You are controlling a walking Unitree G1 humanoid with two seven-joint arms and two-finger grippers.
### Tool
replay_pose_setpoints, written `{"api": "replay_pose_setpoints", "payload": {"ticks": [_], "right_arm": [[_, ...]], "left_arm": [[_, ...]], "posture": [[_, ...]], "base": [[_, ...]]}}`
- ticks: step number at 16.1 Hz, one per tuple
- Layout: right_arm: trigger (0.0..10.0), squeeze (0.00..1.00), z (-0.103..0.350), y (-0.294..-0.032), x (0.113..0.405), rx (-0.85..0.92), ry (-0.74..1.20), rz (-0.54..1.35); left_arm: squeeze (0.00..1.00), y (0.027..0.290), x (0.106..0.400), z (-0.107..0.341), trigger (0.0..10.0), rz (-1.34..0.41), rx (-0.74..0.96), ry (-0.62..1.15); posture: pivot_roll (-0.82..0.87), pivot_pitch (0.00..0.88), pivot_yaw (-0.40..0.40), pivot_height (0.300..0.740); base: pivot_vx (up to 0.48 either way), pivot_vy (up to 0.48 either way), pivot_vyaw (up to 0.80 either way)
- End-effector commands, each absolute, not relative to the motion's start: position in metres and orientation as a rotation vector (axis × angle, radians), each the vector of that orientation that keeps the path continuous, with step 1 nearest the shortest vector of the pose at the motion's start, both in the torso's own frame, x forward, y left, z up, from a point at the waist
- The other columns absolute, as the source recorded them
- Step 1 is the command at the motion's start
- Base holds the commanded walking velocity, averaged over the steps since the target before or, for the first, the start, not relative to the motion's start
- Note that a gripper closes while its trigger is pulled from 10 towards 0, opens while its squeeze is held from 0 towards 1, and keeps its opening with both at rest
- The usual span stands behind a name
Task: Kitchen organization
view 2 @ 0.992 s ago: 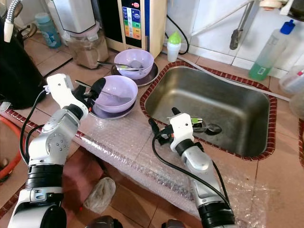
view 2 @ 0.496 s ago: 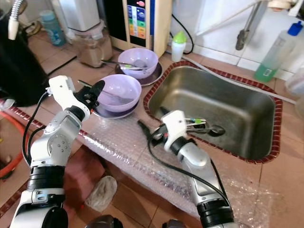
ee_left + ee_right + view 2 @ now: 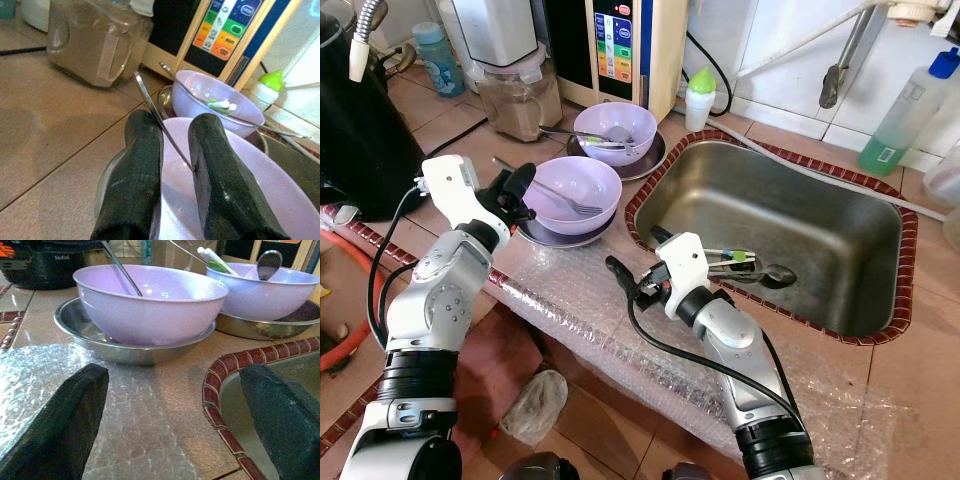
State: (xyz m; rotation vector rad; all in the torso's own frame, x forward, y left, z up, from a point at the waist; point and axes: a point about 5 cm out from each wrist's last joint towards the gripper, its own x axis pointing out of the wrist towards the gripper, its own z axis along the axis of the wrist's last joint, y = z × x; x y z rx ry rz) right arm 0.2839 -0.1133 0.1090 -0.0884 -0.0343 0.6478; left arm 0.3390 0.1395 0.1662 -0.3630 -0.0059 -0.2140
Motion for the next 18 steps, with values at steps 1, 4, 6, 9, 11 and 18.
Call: {"api": "replay_pose_setpoints", "payload": {"ticks": [1,4,6,9,11,18], "right_arm": [[10.0,0.0,0.112,-0.117,0.287,-0.097,-0.037,0.622],[10.0,0.0,0.112,-0.121,0.288,-0.101,-0.036,0.611],[10.0,0.0,0.116,-0.123,0.29,-0.107,-0.054,0.591],[10.0,0.0,0.116,-0.122,0.291,-0.121,-0.047,0.6],[10.0,0.0,0.117,-0.124,0.292,-0.125,-0.048,0.595],[10.0,0.0,0.156,-0.135,0.304,-0.201,-0.221,0.487]], "left_arm": [[0.0,0.139,0.337,0.171,0.0,-0.23,-0.338,-0.035],[0.0,0.138,0.336,0.173,0.0,-0.25,-0.327,-0.049],[0.0,0.136,0.334,0.187,0.0,-0.302,-0.282,-0.132],[0.0,0.13,0.33,0.203,0.0,-0.434,-0.255,-0.194],[0.0,0.129,0.329,0.209,0.0,-0.463,-0.23,-0.221],[0.0,0.102,0.326,0.255,0.0,-0.749,0.074,-0.487]], "posture": [[-0.08,0.009,0.051,0.74],[-0.08,0.01,0.055,0.74],[-0.08,0.011,0.055,0.74],[-0.08,0.011,0.053,0.74],[-0.08,0.011,0.053,0.74],[-0.11,0.003,0.064,0.74]], "base": [[0.0,0.0,0.0],[0.0,0.0,0.0],[0.0,0.0,0.0],[0.0,0.0,0.0],[0.0,0.0,0.0],[0.0,0.0,0.0]]}}
